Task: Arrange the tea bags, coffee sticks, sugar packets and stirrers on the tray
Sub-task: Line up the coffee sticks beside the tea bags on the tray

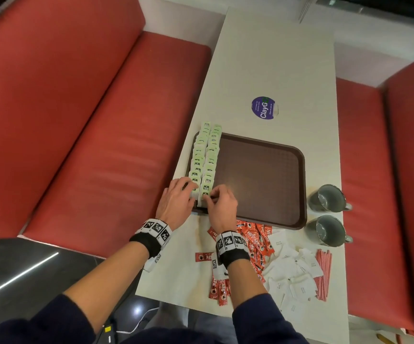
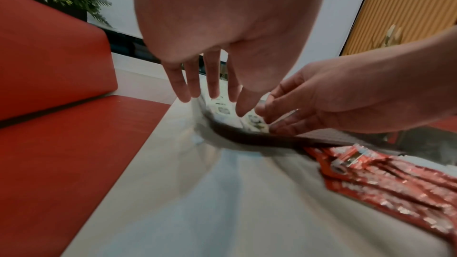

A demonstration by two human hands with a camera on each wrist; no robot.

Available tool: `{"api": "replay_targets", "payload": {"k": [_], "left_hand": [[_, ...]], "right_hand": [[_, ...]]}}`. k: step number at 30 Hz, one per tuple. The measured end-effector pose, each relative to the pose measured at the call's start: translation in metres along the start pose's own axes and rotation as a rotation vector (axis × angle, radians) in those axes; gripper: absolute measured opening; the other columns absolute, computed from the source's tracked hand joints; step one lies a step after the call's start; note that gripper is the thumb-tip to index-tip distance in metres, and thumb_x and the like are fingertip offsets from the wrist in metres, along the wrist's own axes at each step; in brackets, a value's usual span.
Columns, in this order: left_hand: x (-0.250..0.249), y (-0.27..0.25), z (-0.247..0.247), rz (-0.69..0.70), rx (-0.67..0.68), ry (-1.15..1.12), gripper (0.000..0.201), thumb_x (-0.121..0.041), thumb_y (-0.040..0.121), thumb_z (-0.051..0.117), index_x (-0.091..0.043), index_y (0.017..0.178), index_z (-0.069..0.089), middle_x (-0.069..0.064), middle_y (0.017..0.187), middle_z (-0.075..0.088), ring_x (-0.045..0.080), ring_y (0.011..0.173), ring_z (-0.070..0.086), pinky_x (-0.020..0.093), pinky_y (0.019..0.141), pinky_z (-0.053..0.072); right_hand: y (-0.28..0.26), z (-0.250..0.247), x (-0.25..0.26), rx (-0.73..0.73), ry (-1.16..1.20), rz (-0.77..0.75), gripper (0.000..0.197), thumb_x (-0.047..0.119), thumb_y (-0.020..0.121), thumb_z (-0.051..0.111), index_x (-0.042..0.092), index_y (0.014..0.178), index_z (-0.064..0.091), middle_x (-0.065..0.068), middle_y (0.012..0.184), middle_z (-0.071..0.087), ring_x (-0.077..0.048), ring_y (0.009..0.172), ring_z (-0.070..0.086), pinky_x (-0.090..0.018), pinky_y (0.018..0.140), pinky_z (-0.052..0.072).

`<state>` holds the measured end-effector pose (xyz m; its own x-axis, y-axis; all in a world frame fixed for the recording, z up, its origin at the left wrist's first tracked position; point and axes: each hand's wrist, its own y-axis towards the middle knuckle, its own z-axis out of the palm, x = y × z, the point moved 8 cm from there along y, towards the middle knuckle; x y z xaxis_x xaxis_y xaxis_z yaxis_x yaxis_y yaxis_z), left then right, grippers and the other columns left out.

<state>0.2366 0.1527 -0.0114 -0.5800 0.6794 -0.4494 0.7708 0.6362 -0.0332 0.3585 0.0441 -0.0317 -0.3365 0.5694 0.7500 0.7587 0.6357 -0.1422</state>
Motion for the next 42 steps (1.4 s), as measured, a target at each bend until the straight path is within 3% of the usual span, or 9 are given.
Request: {"api": "replay_targets", "payload": {"k": [4,9,13,19,22,25,30,36,42], "left_hand": [[-0.024,-0.025,-0.005,0.092,0.053,-0.257,0.024,-0.017,0.103,0.067,-0.022,0.126,0.067,-0.005,0.124,0.068,0.014,0.114,0.060,0.030,0.095,0.053],[-0.060,-0.078,0.015,0.175,0.273,-0.240,0.010,-0.026,0.105,0.066,-0.025,0.114,0.070,-0.011,0.106,0.066,0.013,0.099,0.066,0.037,0.085,0.058],[-0.067,-0.114,0.044,0.082,0.341,-0.098,0.049,-0.051,0.101,0.069,-0.025,0.140,0.055,-0.002,0.129,0.054,0.020,0.117,0.055,0.032,0.084,0.050],[-0.067,-0.149,0.079,0.044,0.387,0.198,0.107,-0.095,0.074,0.058,-0.016,0.145,0.042,0.008,0.137,0.040,0.028,0.120,0.045,0.042,0.090,0.056],[-0.077,-0.157,0.083,0.054,0.373,0.224,0.110,-0.093,0.072,0.064,-0.014,0.144,0.040,0.009,0.137,0.039,0.028,0.120,0.045,0.041,0.090,0.055],[-0.082,-0.159,0.084,0.040,0.370,0.173,0.098,-0.076,0.081,0.076,-0.012,0.146,0.040,0.012,0.140,0.039,0.028,0.123,0.044,0.040,0.099,0.052],[-0.080,-0.153,0.083,0.000,0.377,0.032,0.079,-0.048,0.093,0.080,-0.013,0.151,0.040,0.010,0.143,0.039,0.029,0.126,0.048,0.042,0.096,0.053],[-0.059,-0.137,0.073,-0.082,0.334,-0.053,0.068,-0.035,0.097,0.079,-0.010,0.149,0.044,0.011,0.140,0.045,0.033,0.125,0.054,0.045,0.102,0.052],[-0.043,-0.137,0.063,-0.138,0.331,0.025,0.064,-0.051,0.097,0.075,-0.009,0.136,0.047,0.011,0.138,0.042,0.032,0.124,0.051,0.048,0.094,0.055]], "right_hand": [[-0.008,-0.044,0.015,-0.026,0.068,-0.025,0.014,0.037,0.104,0.072,0.028,0.099,0.063,0.011,0.097,0.068,-0.008,0.086,0.069,-0.035,0.080,0.063],[-0.039,-0.100,0.012,0.070,-0.005,0.004,0.011,0.037,0.107,0.068,0.026,0.106,0.067,0.013,0.100,0.072,-0.001,0.092,0.070,-0.030,0.087,0.062],[-0.081,-0.116,-0.013,0.166,-0.272,0.062,0.019,0.047,0.104,0.068,0.029,0.109,0.064,0.009,0.104,0.073,-0.013,0.098,0.071,-0.040,0.088,0.061],[-0.170,-0.109,-0.066,0.275,-0.602,0.247,0.101,0.091,0.079,0.066,0.026,0.152,0.041,-0.012,0.152,0.051,-0.035,0.128,0.064,-0.052,0.099,0.057],[-0.206,-0.097,-0.092,0.293,-0.634,0.318,0.135,0.087,0.067,0.081,0.021,0.166,0.017,-0.017,0.155,0.034,-0.042,0.134,0.058,-0.054,0.102,0.056],[-0.226,-0.080,-0.116,0.282,-0.542,0.351,0.153,0.060,0.065,0.100,0.019,0.171,-0.002,-0.024,0.157,0.024,-0.048,0.133,0.057,-0.054,0.108,0.055],[-0.221,-0.060,-0.109,0.179,-0.287,0.254,0.125,0.020,0.074,0.102,0.007,0.166,0.018,-0.020,0.150,0.027,-0.044,0.127,0.059,-0.046,0.112,0.052],[-0.189,-0.038,-0.078,0.182,-0.256,0.184,0.070,0.017,0.089,0.091,-0.001,0.137,0.043,-0.024,0.153,0.026,-0.043,0.124,0.059,-0.041,0.108,0.047],[-0.173,-0.029,-0.070,0.165,-0.363,0.149,0.075,0.028,0.097,0.083,-0.004,0.148,0.038,-0.026,0.156,0.028,-0.045,0.130,0.058,-0.045,0.113,0.049]]}}
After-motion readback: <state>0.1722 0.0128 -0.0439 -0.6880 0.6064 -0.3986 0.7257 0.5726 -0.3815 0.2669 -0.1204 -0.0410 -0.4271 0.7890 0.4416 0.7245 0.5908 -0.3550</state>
